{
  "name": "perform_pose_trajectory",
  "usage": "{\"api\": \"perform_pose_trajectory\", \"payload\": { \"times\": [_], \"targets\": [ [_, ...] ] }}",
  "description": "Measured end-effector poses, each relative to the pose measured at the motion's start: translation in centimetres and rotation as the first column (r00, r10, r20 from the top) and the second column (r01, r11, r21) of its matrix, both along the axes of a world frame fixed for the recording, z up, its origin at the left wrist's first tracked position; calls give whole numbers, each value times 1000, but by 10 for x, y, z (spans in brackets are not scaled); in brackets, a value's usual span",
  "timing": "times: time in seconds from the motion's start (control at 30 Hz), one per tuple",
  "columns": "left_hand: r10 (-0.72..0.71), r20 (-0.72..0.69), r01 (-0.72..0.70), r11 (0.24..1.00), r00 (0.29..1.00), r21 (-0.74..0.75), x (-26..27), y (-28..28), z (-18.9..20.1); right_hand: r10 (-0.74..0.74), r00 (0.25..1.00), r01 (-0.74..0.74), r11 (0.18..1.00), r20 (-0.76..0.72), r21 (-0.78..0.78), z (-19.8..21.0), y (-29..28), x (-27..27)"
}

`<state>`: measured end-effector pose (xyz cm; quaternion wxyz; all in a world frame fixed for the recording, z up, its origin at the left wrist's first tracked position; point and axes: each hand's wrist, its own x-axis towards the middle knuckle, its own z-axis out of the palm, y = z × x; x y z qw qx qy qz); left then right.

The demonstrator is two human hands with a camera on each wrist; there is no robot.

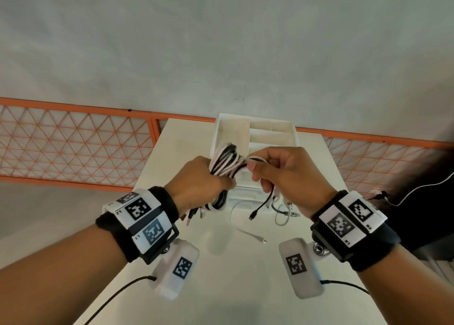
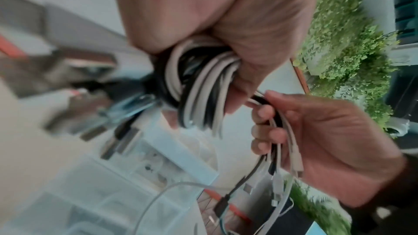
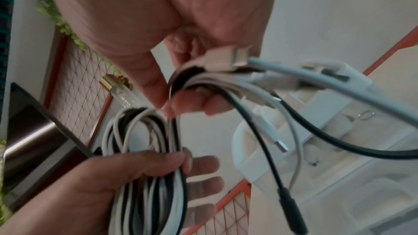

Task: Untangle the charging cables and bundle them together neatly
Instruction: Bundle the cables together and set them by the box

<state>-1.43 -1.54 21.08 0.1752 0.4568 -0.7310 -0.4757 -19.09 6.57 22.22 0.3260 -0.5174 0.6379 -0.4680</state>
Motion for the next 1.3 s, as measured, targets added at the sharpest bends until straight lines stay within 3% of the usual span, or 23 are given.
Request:
{"api": "perform_pose_trajectory", "payload": {
  "times": [0.1,0.2,0.27,0.33,0.5,0.6,0.7,0.87,0.97,1.13,1.3],
  "targets": [
    [37,-179,-27,998,983,55,2,-4,0,46,999,-46,999,8,22,3,2,-11],
    [130,-338,-62,977,932,205,1,-2,0,40,999,-40,999,-16,22,-1,3,-15],
    [170,-432,-25,947,886,322,-3,3,1,-17,1000,18,999,24,-36,-5,4,-8],
    [174,-439,-16,940,882,340,-7,6,1,-73,997,75,988,19,-136,-7,4,8],
    [46,-439,110,939,898,324,-12,17,3,-159,950,22,892,-268,-451,-17,-4,44],
    [13,-500,178,926,866,334,-12,21,9,-222,861,5,904,-458,-429,-31,-9,55],
    [138,-554,128,901,821,414,-13,19,11,-184,775,-38,941,-605,-335,-36,-5,65],
    [321,-612,-41,904,723,426,-16,17,8,83,880,-200,958,-469,-206,-39,1,54],
    [356,-635,-94,909,685,407,-15,13,7,107,892,-226,947,-440,-229,-44,6,48],
    [420,-695,-70,878,583,473,-11,1,2,58,969,-97,983,-241,-157,-50,10,36],
    [440,-740,35,848,508,528,1,-14,5,144,989,-141,973,6,-182,-48,18,26]
  ]
}}
